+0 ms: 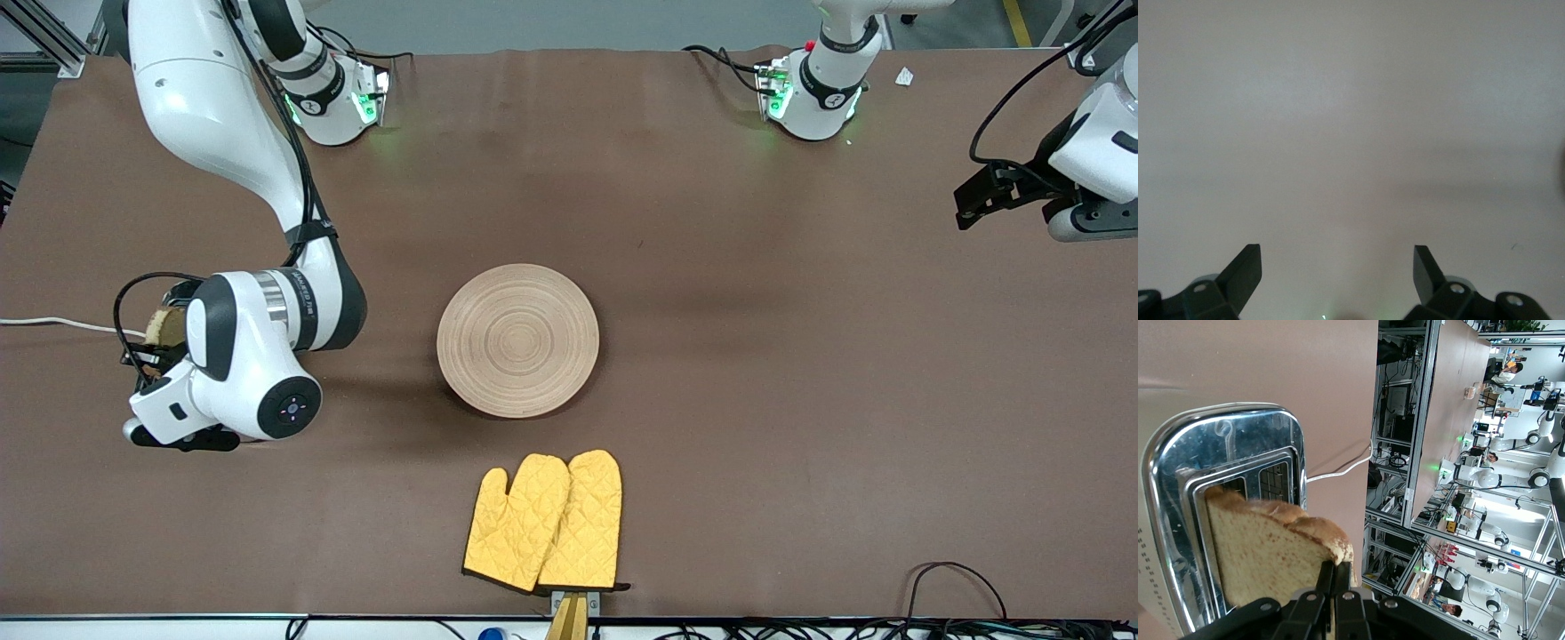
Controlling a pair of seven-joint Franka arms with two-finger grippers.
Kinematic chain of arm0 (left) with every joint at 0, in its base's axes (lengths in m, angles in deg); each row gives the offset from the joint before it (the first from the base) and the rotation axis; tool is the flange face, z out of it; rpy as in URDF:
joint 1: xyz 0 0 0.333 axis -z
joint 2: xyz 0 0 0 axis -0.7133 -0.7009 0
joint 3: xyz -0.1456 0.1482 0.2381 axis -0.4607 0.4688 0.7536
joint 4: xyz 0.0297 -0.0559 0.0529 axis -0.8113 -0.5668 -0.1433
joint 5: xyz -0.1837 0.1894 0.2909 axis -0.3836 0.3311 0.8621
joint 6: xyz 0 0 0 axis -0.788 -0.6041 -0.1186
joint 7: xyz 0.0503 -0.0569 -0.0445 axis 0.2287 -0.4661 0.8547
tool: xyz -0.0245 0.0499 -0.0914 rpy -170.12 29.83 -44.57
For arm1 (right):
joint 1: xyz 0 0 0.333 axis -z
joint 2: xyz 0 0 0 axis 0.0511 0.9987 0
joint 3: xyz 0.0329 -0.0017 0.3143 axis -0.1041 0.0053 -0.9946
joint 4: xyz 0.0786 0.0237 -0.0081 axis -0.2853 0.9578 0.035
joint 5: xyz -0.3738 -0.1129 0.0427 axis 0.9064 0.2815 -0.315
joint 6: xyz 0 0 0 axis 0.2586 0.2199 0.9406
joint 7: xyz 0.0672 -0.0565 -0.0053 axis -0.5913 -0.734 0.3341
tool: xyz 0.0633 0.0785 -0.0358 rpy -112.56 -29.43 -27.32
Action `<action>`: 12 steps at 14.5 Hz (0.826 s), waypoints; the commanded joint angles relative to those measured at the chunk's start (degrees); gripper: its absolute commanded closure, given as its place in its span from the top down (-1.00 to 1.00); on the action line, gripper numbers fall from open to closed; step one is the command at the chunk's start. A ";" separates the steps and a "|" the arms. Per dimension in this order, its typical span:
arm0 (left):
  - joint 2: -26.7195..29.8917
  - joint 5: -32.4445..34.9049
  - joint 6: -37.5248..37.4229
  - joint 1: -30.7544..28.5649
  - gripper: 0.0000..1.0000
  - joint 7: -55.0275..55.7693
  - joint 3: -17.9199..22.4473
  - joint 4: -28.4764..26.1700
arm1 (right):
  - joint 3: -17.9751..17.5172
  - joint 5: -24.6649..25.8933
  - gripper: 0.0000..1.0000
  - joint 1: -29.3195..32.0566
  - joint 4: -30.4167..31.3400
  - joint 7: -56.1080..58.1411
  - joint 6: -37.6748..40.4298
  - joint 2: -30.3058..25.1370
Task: Move plate and put bread in toaster
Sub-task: 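Lower the bread with the right gripper into the toaster slot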
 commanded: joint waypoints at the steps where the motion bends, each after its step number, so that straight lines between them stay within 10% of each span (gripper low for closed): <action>1: 0.03 -0.50 0.27 0.18 1.00 -0.77 0.06 0.44 | 0.07 0.28 -1.00 0.69 -1.84 1.35 -0.07 0.92; 6: -0.06 -0.50 0.27 0.18 1.00 -0.77 0.06 0.44 | -0.11 0.28 -0.81 0.52 -1.66 0.66 -0.07 0.83; 8: -0.06 -0.50 0.44 0.27 1.00 -0.77 0.06 0.52 | -0.20 -0.24 0.30 1.13 -1.75 0.39 -1.46 0.48; 10: -0.06 -0.50 0.44 0.19 1.00 -0.77 0.06 0.70 | -0.28 -0.34 1.00 1.48 -1.75 0.30 -1.74 0.39; 12: -0.32 -0.50 0.44 0.27 1.00 -0.77 0.06 1.31 | -0.37 -0.51 1.00 1.05 -1.75 0.12 -1.56 0.22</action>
